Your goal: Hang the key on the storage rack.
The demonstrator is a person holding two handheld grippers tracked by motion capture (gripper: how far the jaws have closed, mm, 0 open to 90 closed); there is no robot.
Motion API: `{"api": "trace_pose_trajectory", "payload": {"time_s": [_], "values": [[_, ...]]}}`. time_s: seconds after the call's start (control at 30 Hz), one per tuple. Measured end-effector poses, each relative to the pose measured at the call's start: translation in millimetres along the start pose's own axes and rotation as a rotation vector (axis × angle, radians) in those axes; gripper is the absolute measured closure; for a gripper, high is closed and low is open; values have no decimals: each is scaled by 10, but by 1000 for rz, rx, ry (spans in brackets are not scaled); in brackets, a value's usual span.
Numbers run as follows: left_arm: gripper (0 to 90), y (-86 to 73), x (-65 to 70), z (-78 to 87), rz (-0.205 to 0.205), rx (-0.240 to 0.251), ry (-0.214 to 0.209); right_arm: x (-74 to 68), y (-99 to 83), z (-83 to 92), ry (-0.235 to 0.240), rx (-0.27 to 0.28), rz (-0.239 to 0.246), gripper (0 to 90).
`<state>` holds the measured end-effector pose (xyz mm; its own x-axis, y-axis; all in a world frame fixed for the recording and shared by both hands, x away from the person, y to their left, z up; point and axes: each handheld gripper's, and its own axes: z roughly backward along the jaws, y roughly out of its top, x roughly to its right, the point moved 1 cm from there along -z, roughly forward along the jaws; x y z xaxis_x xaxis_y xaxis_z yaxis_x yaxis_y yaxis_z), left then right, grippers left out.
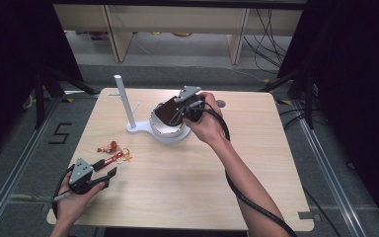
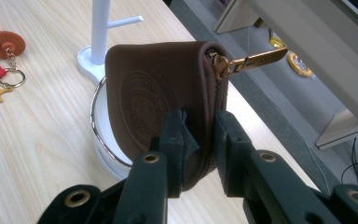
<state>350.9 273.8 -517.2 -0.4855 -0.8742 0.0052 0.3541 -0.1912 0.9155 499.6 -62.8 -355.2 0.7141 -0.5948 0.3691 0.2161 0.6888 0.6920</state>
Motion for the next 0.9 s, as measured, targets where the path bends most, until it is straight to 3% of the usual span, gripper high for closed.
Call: {"api": "trace_pose_trajectory", "payload": {"time_s": [0.53,0.9], "values": [[420,-7,0,3,1,0,1,43,21,-192,-19,-13,-7,756],[420,-17,5,5,2,0,-2,17,-15,-397,2,-65,-22,755]]}}
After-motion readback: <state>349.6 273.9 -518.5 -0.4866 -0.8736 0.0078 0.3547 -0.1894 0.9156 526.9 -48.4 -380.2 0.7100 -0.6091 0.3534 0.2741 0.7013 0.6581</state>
